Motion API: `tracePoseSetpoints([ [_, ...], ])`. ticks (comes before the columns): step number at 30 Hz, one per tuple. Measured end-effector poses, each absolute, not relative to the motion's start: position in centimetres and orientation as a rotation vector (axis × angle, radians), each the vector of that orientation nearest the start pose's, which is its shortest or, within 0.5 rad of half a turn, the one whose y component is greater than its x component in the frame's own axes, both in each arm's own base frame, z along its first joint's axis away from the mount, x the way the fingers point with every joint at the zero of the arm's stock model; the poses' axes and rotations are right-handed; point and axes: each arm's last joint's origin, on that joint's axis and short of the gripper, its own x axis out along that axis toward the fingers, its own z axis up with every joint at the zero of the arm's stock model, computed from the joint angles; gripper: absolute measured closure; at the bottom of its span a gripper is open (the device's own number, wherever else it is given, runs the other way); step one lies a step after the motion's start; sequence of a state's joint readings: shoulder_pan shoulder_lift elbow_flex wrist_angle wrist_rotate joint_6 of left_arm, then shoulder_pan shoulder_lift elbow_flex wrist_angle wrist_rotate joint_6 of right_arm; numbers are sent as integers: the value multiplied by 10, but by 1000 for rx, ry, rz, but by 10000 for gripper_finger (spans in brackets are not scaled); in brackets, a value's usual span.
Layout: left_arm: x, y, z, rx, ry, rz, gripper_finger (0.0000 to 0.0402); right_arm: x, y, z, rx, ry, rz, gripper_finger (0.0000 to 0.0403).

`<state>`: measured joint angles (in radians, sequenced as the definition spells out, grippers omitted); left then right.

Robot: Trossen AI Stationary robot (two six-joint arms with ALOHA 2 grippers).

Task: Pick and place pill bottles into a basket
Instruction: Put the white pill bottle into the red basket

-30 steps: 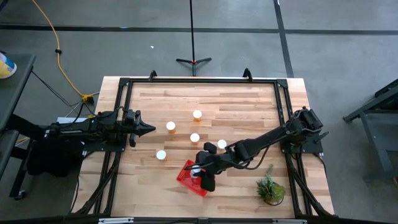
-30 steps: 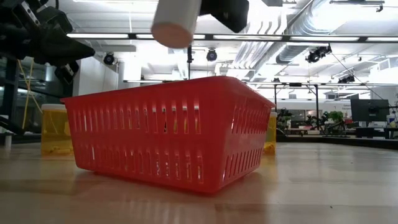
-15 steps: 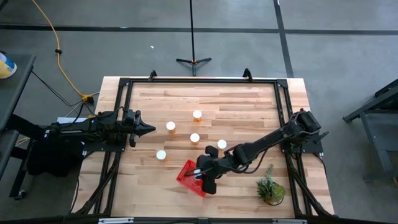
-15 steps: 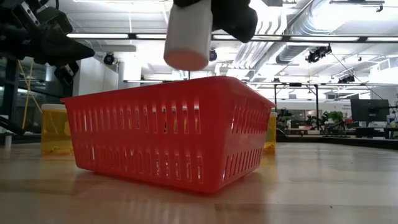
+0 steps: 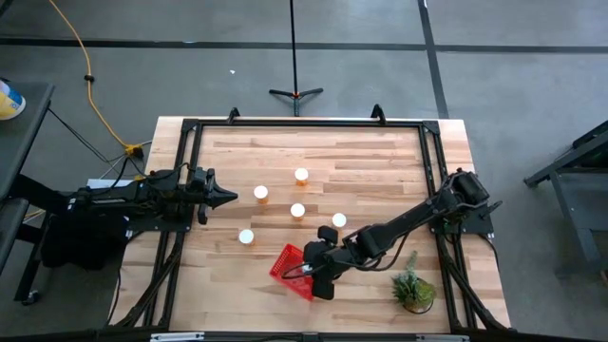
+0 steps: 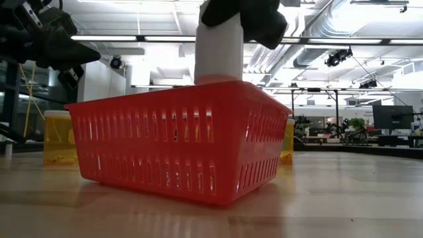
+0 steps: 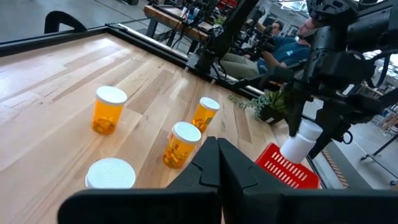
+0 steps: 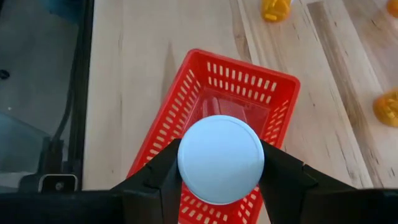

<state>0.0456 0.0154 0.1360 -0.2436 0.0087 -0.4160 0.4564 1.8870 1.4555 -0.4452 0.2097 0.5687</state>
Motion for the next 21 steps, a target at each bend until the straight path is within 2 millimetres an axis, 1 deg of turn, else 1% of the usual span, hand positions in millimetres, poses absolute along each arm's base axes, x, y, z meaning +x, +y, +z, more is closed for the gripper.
tracePoseSetpoints([
  [3, 88, 4, 185, -420, 113, 62, 367, 371, 178, 229, 229, 873, -8, 244],
  [7, 88, 4, 185, -423, 114, 63, 379, 371, 179, 226, 207, 879, -20, 244],
  [12, 88, 4, 184, -426, 119, 56, 379, 371, 181, 224, 192, 880, -21, 244],
  [18, 88, 4, 182, -439, 141, 61, 371, 372, 185, 213, 165, 898, -32, 243],
  [21, 88, 4, 182, -439, 144, 61, 378, 373, 188, 207, 157, 909, -33, 245],
])
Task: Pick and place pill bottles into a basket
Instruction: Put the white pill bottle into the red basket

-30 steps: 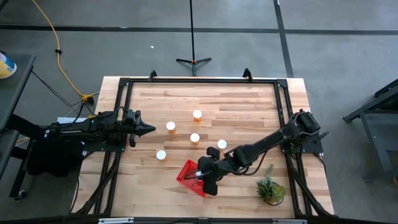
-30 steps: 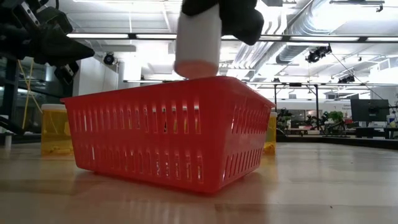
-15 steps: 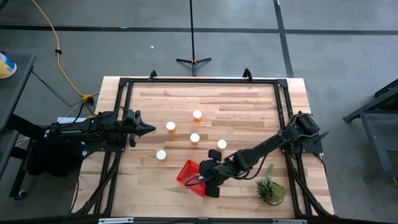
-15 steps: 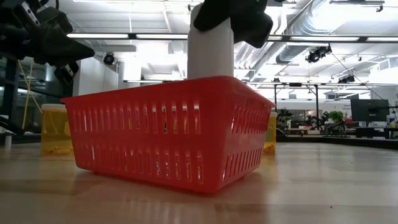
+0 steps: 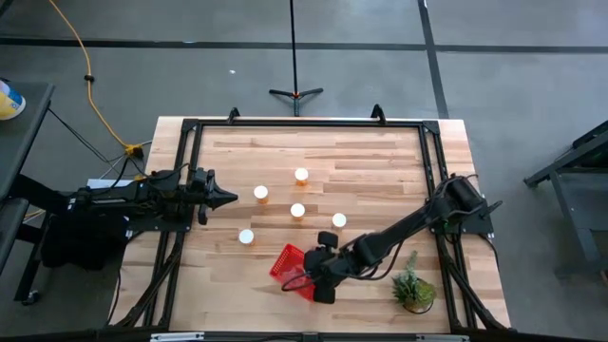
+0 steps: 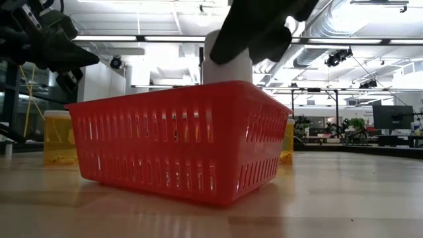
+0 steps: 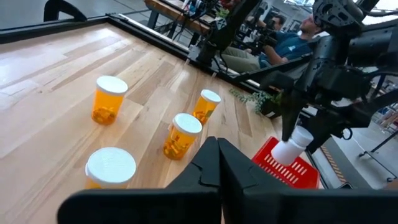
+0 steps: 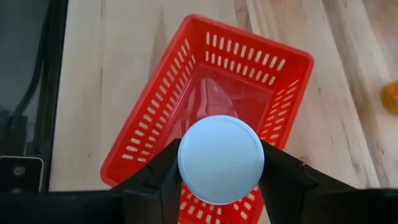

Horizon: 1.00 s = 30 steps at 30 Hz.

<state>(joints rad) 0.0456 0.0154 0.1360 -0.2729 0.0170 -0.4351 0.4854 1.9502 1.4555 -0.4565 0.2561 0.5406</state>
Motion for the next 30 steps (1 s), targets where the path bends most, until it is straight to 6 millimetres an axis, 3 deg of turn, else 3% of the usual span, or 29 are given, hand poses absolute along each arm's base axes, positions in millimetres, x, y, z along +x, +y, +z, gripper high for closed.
tracePoseSetpoints([
  [30, 87, 3, 179, -433, 167, 64, 378, 373, 200, 183, 144, 941, -79, 243],
])
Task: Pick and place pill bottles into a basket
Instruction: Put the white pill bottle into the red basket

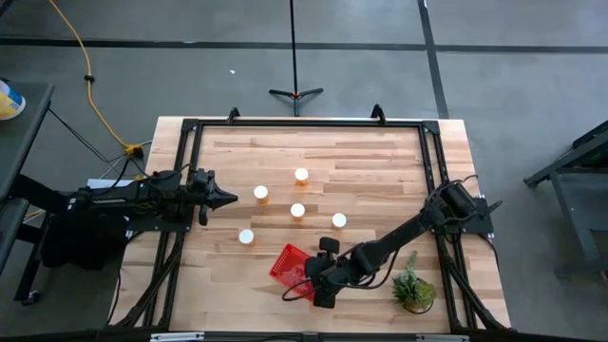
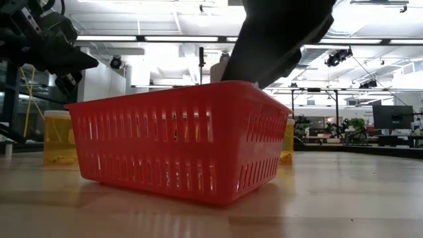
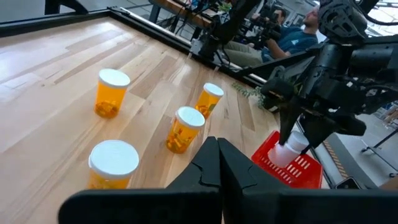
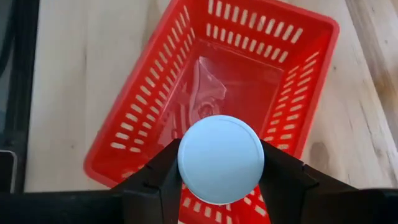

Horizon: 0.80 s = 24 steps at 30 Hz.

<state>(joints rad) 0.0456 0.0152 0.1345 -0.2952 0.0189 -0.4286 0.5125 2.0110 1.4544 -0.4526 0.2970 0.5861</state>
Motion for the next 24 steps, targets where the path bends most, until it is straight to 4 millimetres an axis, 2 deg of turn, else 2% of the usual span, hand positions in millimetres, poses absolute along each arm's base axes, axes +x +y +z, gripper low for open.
tracePoseSetpoints([
  [11, 87, 3, 179, -451, 167, 65, 378, 373, 200, 182, 130, 929, -100, 243],
  [18, 87, 3, 179, -451, 166, 65, 372, 366, 200, 169, 148, 944, -109, 243],
  [24, 87, 3, 179, -451, 166, 65, 378, 366, 201, 169, 153, 931, -113, 243],
])
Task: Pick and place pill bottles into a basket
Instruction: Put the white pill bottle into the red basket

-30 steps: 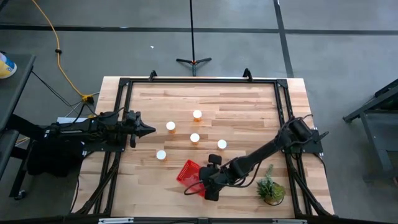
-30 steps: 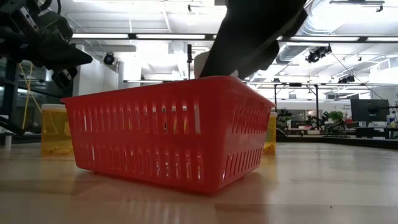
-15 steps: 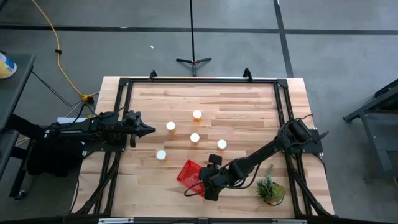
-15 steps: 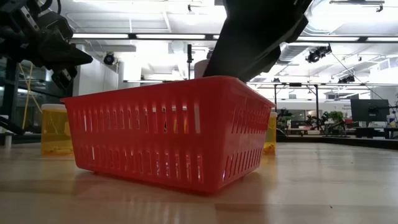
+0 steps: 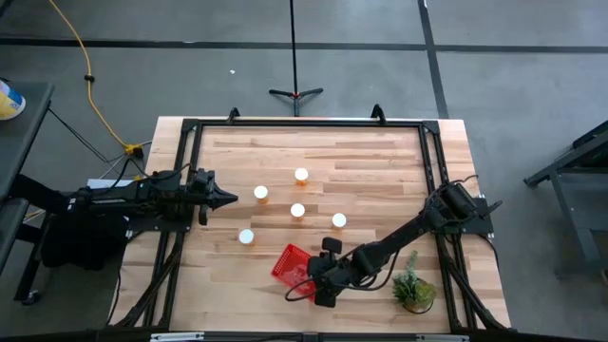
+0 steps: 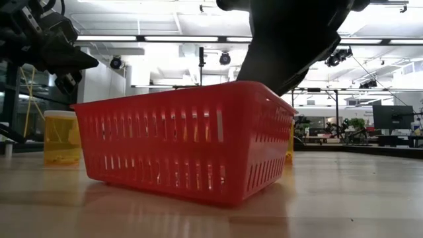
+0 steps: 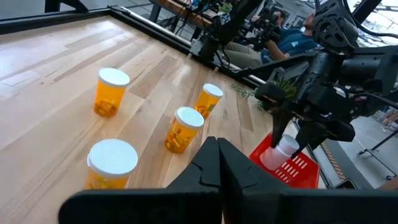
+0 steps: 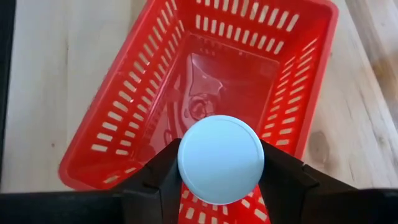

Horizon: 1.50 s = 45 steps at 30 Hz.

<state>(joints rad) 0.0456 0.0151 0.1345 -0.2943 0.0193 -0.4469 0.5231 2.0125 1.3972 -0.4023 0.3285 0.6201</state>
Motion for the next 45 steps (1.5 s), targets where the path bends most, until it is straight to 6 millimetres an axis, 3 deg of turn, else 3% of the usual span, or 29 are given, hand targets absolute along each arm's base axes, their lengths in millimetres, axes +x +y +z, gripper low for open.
tracePoseSetpoints([
  [45, 87, 4, 179, -451, 165, 69, 375, 364, 199, 157, 177, 916, -94, 243],
])
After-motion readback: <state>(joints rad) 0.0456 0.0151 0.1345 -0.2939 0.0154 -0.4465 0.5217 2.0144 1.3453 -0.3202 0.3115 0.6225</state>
